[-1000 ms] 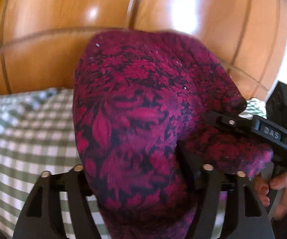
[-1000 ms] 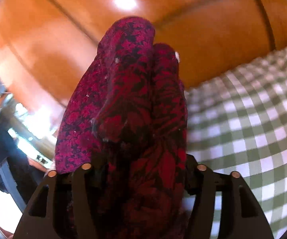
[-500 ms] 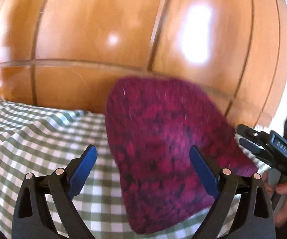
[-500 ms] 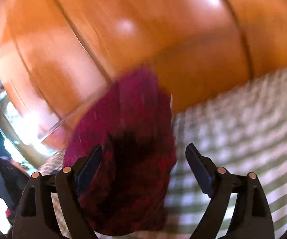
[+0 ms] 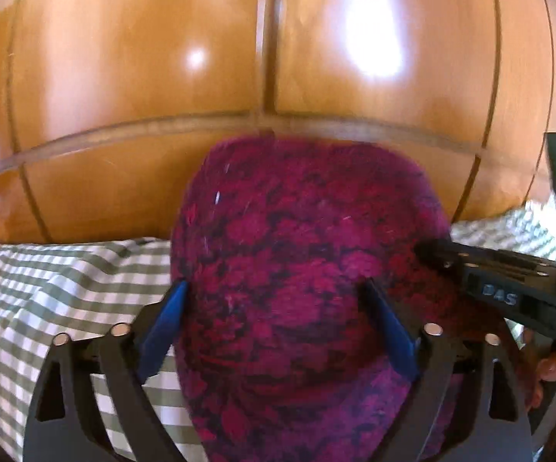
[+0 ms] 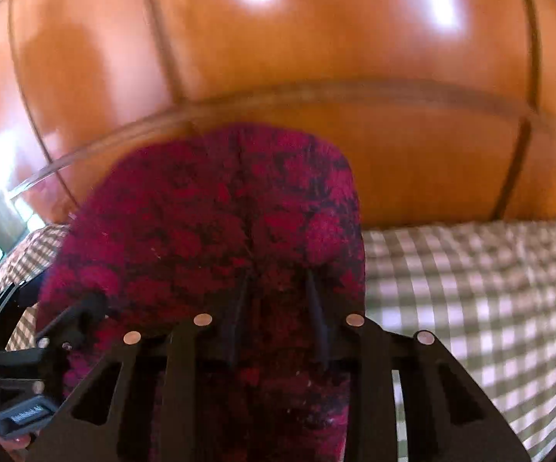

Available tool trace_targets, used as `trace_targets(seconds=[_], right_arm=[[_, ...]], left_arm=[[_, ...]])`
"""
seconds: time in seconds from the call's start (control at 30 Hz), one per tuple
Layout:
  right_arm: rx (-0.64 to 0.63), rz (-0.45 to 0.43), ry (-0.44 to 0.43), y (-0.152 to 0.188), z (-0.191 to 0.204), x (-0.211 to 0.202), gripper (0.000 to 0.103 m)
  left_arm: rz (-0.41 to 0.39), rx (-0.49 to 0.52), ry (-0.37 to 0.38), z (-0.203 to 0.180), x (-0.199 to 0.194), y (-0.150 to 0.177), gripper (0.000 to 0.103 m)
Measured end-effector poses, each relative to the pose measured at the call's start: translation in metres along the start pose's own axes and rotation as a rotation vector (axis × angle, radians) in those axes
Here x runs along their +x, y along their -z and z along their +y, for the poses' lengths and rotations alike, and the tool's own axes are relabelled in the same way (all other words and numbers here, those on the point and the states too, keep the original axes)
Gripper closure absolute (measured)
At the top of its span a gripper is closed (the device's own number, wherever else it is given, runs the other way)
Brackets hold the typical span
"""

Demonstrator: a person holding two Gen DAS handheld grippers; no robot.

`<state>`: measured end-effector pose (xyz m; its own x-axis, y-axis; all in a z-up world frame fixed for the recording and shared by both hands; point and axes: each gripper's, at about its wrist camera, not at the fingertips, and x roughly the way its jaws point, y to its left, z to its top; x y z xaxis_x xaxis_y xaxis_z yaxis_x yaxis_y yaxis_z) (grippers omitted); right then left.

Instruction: Fold small clothes

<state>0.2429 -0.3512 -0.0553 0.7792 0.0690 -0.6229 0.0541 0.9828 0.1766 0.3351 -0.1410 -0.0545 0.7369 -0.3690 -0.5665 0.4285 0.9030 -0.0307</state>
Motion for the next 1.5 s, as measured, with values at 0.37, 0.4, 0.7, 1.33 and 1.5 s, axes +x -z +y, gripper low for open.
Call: trace_targets(seconds=[0.37, 0.4, 0.7, 1.33, 1.5], right_arm=[[0.005, -0.211, -0.095, 0.024, -0.005, -0.08, 0.038], [0.027, -0.242, -0.099, 0.031, -0.008, -0.098, 0.038], [-0.017, -0.126, 0.059, 0.087, 0.012, -0.116, 0.04], [0.107, -0.257, 0.182, 0.15, 0.019, -0.158, 0.003], [0.025, -0.298, 0.207, 0.153, 0.04, -0.168, 0.002]], left_arm=[[-0.085, -0.088, 0.034, 0.013, -0.032, 0.02, 0.007], [-0.09, -0.124, 0.04, 0.016, -0.041, 0.025, 0.007], [-0.02, -0.094, 0.037, -0.02, -0.067, 0.071, 0.007], [-0.097, -0.153, -0.221, -0.015, -0.136, 0.109, 0.004], [-0.087, -0.177, -0.279, -0.011, -0.146, 0.116, 0.004]])
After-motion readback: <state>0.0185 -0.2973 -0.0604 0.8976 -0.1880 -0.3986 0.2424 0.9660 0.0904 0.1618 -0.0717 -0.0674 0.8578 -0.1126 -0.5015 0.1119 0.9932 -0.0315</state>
